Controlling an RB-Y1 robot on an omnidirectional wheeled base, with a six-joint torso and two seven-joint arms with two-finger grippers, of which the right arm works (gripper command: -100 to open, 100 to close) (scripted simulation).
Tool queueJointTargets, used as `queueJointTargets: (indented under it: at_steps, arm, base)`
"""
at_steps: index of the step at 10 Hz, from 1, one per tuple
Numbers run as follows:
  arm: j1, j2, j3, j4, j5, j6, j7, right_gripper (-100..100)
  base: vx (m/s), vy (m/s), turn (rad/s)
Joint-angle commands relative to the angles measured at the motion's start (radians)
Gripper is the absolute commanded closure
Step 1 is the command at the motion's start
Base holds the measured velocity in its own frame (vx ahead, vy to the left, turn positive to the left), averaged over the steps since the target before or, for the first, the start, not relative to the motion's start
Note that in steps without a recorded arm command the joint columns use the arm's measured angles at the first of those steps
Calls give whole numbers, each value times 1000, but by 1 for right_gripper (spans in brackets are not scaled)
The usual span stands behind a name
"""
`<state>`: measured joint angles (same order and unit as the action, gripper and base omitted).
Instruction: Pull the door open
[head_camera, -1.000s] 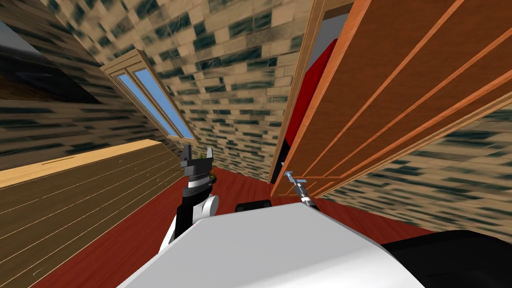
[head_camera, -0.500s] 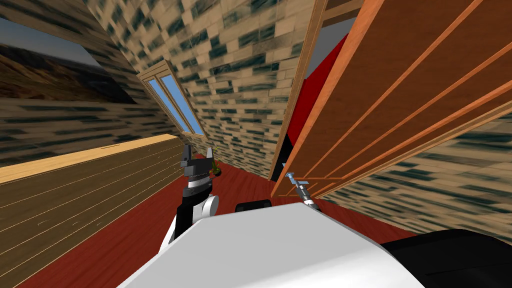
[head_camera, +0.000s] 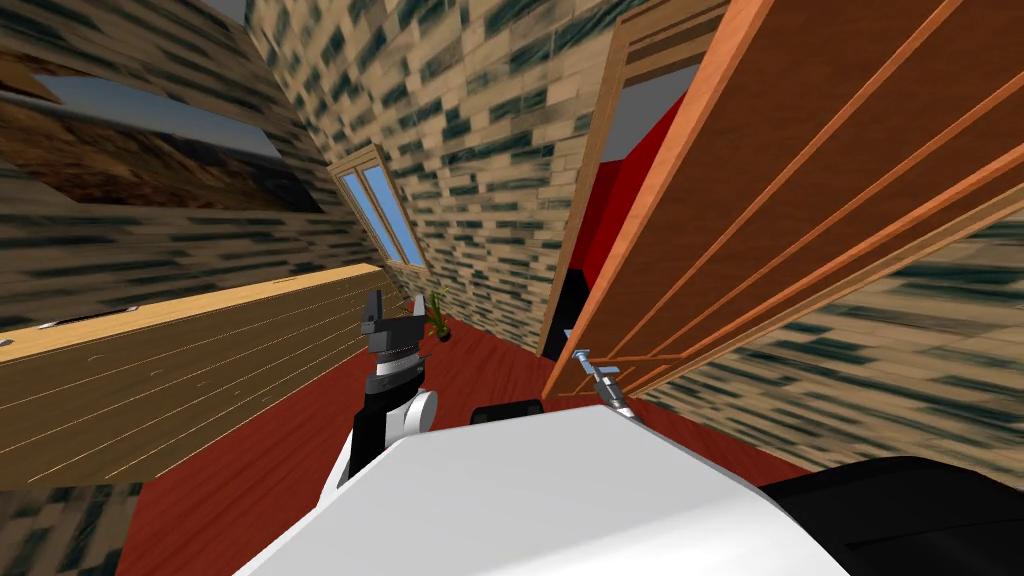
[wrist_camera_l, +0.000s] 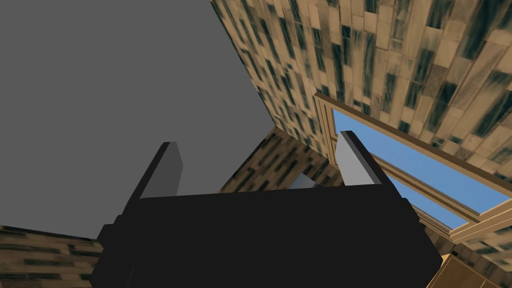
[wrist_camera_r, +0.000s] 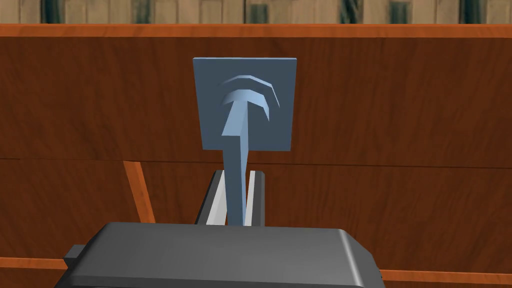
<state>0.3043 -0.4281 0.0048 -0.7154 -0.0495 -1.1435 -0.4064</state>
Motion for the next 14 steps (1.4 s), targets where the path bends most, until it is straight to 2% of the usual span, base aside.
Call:
queueJointTargets:
  at_steps: [1, 2, 8, 9, 14]
  arm:
    - [4, -6, 2, 14, 1, -21, -5, 100]
    - [5, -7, 3, 18, 1, -26, -6, 100]
    - [19, -30, 12, 75, 3, -112, -27, 100]
    - [21, -28, 13, 63, 4, -99, -24, 100]
    - [7, -35, 19, 96, 10, -123, -33, 100]
  base:
    - [-142, -20, 195]
    - [-231, -60, 183]
    - [-254, -67, 196]
    - [-117, -26, 35]
    - [-209, -58, 163]
